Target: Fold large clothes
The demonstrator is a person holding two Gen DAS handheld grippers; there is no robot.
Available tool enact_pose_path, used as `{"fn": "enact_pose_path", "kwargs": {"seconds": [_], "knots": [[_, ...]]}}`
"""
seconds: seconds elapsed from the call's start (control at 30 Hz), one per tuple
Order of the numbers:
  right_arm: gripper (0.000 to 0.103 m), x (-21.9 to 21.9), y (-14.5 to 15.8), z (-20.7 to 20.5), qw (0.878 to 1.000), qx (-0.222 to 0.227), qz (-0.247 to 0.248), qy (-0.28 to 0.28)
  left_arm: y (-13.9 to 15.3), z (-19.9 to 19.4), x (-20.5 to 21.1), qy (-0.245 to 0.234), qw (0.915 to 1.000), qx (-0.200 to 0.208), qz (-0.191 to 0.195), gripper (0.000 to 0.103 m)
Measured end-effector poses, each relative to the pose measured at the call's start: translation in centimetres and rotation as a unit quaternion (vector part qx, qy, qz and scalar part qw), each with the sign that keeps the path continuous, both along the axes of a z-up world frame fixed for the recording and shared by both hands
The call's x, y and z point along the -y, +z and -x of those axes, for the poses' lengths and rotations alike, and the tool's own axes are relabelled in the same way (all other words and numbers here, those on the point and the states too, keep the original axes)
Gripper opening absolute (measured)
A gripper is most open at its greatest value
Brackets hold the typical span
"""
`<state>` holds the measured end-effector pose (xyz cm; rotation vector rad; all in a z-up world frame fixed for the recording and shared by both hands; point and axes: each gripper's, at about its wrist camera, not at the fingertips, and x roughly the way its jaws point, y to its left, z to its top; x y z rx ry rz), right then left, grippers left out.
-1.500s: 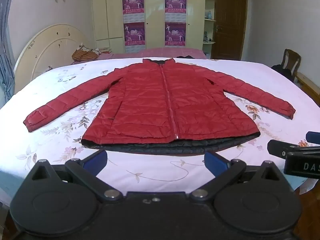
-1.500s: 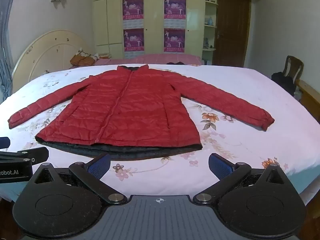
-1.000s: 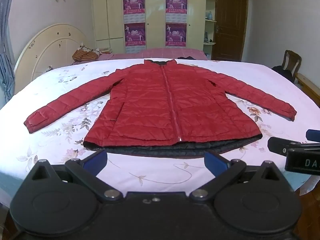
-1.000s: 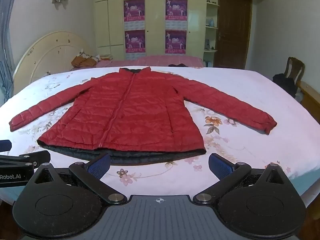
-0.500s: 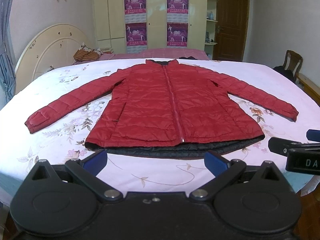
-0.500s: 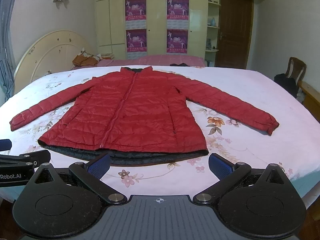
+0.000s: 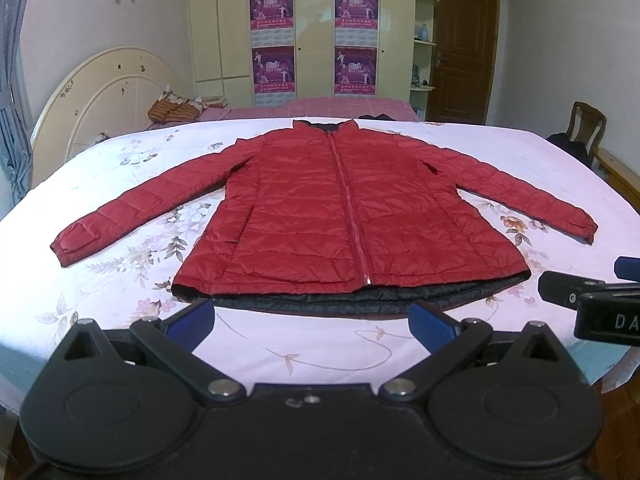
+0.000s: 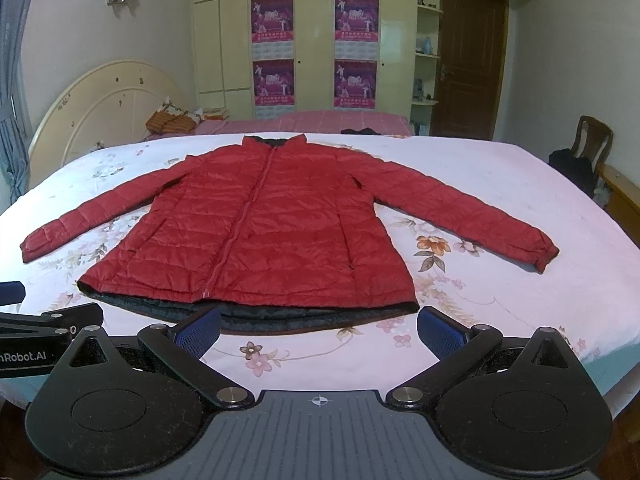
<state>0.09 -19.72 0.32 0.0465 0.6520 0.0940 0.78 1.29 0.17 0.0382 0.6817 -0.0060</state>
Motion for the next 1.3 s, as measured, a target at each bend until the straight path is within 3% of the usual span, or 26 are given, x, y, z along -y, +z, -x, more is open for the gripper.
{"fn": "enact_pose_path", "kwargs": {"seconds": [1.3], "knots": [[0.103,-0.22,0.53,-0.18,1.000,0.003,0.001,0.002,0.04,-0.22,-0.13,0.003,1.0000,0.004,0.000,0.103]]}}
